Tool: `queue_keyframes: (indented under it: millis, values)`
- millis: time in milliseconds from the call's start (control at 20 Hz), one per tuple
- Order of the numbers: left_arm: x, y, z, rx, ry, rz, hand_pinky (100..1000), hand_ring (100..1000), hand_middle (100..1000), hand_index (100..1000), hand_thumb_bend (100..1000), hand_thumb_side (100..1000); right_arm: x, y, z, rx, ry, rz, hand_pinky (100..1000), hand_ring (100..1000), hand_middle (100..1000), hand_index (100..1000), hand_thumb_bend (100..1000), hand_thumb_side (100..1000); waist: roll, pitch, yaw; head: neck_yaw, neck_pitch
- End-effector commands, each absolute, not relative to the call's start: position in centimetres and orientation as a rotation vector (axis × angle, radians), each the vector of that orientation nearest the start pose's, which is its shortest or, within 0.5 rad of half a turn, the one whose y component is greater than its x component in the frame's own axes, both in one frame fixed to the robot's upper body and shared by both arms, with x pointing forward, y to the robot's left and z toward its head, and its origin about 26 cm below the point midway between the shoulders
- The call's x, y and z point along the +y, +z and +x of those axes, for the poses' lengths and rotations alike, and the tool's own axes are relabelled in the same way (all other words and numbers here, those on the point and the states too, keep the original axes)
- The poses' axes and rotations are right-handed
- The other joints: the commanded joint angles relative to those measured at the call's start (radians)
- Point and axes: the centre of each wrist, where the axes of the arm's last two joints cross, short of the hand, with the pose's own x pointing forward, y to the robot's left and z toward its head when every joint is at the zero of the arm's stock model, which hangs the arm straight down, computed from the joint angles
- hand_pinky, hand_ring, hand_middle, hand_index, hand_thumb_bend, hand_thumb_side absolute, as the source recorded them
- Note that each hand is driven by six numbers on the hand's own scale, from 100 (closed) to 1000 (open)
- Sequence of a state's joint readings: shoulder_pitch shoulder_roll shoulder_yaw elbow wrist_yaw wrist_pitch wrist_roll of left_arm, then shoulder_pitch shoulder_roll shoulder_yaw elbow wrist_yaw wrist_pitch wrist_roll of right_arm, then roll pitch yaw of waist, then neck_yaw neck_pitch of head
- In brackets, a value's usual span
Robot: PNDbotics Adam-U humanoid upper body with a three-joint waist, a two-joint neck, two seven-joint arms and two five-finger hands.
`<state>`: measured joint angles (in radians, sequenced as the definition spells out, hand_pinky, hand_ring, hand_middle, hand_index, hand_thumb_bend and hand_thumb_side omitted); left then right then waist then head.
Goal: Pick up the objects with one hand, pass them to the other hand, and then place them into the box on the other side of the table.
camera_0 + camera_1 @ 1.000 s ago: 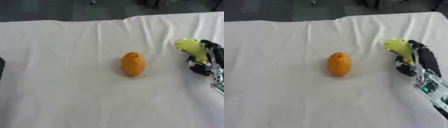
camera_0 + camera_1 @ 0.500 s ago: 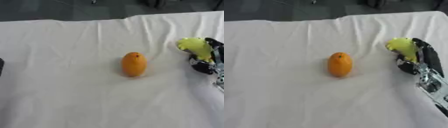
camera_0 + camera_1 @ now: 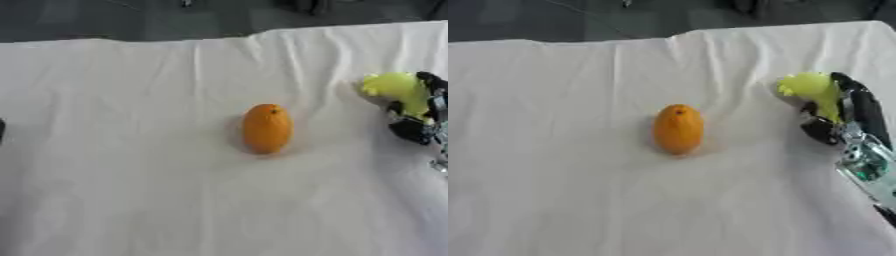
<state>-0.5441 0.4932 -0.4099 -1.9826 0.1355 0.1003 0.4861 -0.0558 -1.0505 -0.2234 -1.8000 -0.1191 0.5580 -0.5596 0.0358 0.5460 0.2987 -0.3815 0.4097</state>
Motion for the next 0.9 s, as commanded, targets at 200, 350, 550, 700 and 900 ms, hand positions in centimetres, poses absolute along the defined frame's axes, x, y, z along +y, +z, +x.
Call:
queue_keyframes:
  millis: [200, 350, 550, 700, 900]
  values:
    - [17.2, 23.1, 29.7, -2.339, -0.316, 0.072, 751, 681, 529, 672, 100, 556, -44.1, 25.7, 27.1, -1.104, -0.231, -1.745, 609, 888, 819, 937, 100, 100, 0.003, -0.012, 0.0, -0.002, -0.013]
    - [17.1, 23.1, 29.7, -2.339, -0.316, 0.068, 751, 681, 528, 671, 100, 557, -44.2, 25.2, 27.2, -1.088, -0.212, -1.77, 641, 895, 829, 943, 183, 100, 0.004, -0.009, 0.001, -0.005, -0.016]
    - [17.0, 23.1, 29.7, -2.339, -0.316, 0.062, 751, 681, 531, 669, 100, 556, -44.6, 24.2, 27.4, -1.05, -0.185, -1.801, 690, 900, 833, 945, 322, 100, 0.005, -0.006, 0.003, -0.01, -0.022]
    - [17.0, 23.1, 29.7, -2.339, -0.315, 0.06, 751, 681, 530, 667, 100, 556, -45.0, 23.7, 27.5, -1.028, -0.176, -1.817, 705, 897, 826, 943, 358, 100, 0.004, -0.003, 0.006, -0.011, -0.03]
    - [17.0, 23.0, 29.7, -2.339, -0.314, 0.057, 751, 681, 530, 666, 100, 556, -45.1, 23.8, 27.6, -1.027, -0.177, -1.846, 655, 863, 762, 902, 327, 100, 0.003, 0.0, 0.009, -0.01, -0.04]
